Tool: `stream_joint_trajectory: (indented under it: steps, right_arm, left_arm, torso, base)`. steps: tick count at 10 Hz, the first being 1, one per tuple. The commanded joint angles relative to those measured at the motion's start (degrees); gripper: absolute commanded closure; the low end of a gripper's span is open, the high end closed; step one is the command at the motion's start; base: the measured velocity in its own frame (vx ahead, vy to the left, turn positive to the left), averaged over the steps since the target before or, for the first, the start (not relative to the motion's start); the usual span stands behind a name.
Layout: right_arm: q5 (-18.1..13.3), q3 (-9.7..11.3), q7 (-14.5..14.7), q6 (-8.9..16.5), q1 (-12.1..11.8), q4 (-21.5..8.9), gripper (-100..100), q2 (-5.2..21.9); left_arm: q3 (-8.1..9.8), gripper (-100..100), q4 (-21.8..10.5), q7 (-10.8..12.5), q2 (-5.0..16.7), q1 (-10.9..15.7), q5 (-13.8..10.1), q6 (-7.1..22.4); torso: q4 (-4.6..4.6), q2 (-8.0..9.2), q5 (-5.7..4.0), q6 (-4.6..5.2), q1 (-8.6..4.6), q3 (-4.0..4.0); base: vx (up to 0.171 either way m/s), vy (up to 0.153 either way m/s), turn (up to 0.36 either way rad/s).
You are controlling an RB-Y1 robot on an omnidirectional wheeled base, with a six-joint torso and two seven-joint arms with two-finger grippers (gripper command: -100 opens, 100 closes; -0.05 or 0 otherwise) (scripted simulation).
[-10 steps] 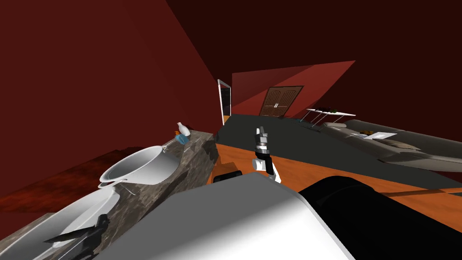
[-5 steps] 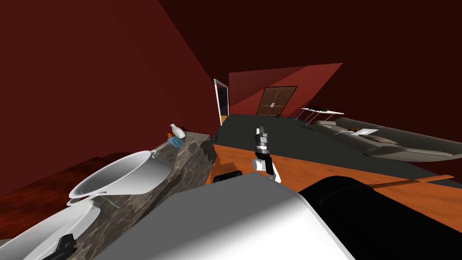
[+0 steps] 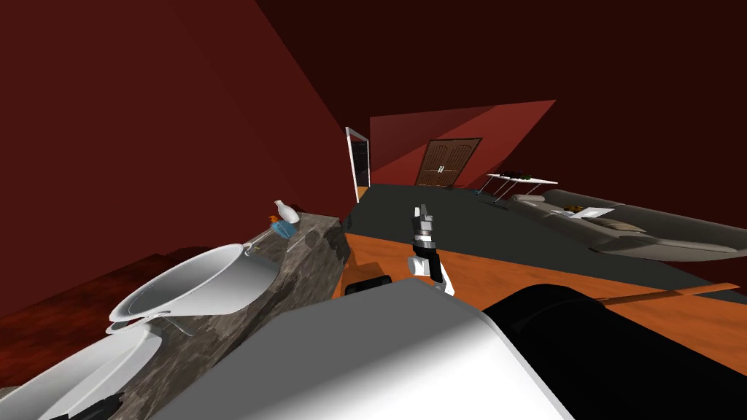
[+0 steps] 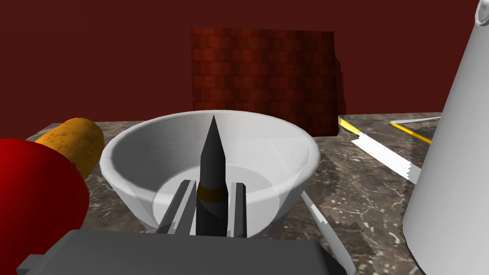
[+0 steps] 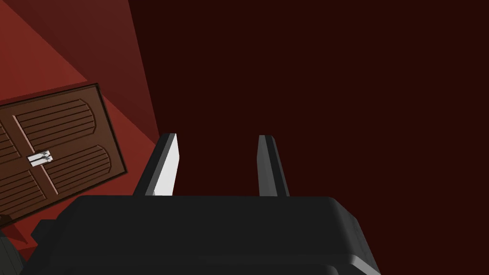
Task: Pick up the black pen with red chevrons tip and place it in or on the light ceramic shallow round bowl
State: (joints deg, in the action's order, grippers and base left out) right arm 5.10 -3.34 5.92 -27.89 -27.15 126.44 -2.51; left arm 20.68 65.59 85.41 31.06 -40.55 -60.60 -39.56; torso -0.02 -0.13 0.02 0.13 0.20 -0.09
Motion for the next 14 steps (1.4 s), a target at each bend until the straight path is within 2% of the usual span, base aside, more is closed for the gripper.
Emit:
stream_joint_trajectory:
  steps: [1,2,3,4,5,7,8,9,10,11,13,14]
  right_arm:
    - [0.00,0.00,0.00,0.00,0.00,0.00,0,0.00]
    - [0.00,0.00,0.00,0.00,0.00,0.00,0,0.00]
    - [0.00,0.00,0.00,0.00,0.00,0.00,0,0.00]
    - [0.00,-0.01,0.00,0.00,0.00,0.00,0,0.01]
    - [0.00,0.00,0.00,0.00,0.00,0.00,0,0.00]
    - [0.00,0.00,0.00,0.00,0.01,0.00,0,0.00]
    - [0.00,0.00,0.00,0.00,0.01,0.00,0,0.00]
    - [0.00,-0.01,0.00,0.00,0.00,0.00,0,0.01]
    - [0.00,0.00,0.00,0.00,0.01,0.00,0,0.00]
    - [0.00,0.00,0.00,0.00,0.01,0.00,0,0.00]
    - [0.00,0.00,0.00,0.00,0.01,0.00,0,0.00]
    - [0.00,0.00,0.00,0.00,0.01,0.00,0,0.00]
  left_arm:
    - [0.00,100,0.00,0.00,0.00,0.00,0.00,0.00]
    - [0.00,0,0.00,0.00,0.00,0.00,0.00,0.00]
    - [-0.99,100,2.40,-2.87,-2.68,1.43,0.62,1.16]
    - [-0.99,100,2.40,-3.46,-2.68,1.43,0.62,1.16]
    - [-1.81,100,4.19,-4.96,-5.00,2.58,1.13,2.56]
    - [-1.81,100,5.57,-7.55,-5.62,2.58,1.13,2.56]
    - [-2.63,100,7.65,-9.08,-7.78,3.72,1.64,3.96]
    - [-2.63,100,8.75,-11.01,-8.55,3.72,1.64,3.96]
    - [-2.63,100,8.75,-11.64,-8.55,3.72,1.64,3.96]
    - [-3.45,100,11.36,-13.73,-10.76,4.87,2.14,5.35]
    - [-3.45,100,11.92,-15.73,-11.49,4.87,2.14,5.35]
    - [-4.28,100,14.49,-17.61,-13.88,6.02,2.65,6.75]
  torso:
    - [0.00,0.00,0.00,0.00,0.00,0.00]
    - [0.00,0.00,0.00,0.00,0.00,0.00]
    - [0.00,0.00,0.00,0.00,0.00,0.00]
    - [-0.02,0.13,0.30,-0.13,0.18,0.05]
    - [-0.04,0.21,0.58,-0.17,0.42,0.08]
    - [-0.11,0.36,1.17,-0.32,0.81,0.12]
    - [-0.14,0.35,1.33,-0.33,0.77,0.10]
    - [-0.17,0.40,1.53,-0.42,0.90,0.11]
    - [-0.22,0.41,1.78,-0.40,1.00,0.09]
    - [-0.26,0.35,1.93,-0.37,0.97,0.04]
    - [-0.35,0.42,2.37,-0.44,1.14,0.03]
    - [-0.40,0.34,2.54,-0.39,1.16,-0.03]
  base:
    - [0.000,0.000,0.000]
    - [0.000,0.000,0.000]
    - [-0.034,0.075,0.195]
    - [-0.035,0.083,0.129]
    - [-0.042,0.100,0.199]
    - [-0.033,0.063,0.047]
    - [-0.041,0.077,0.210]
    - [-0.032,0.069,0.105]
    - [-0.011,0.024,-0.003]
    - [-0.036,0.077,0.201]
    - [-0.023,0.046,0.052]
    - [-0.027,0.057,0.203]
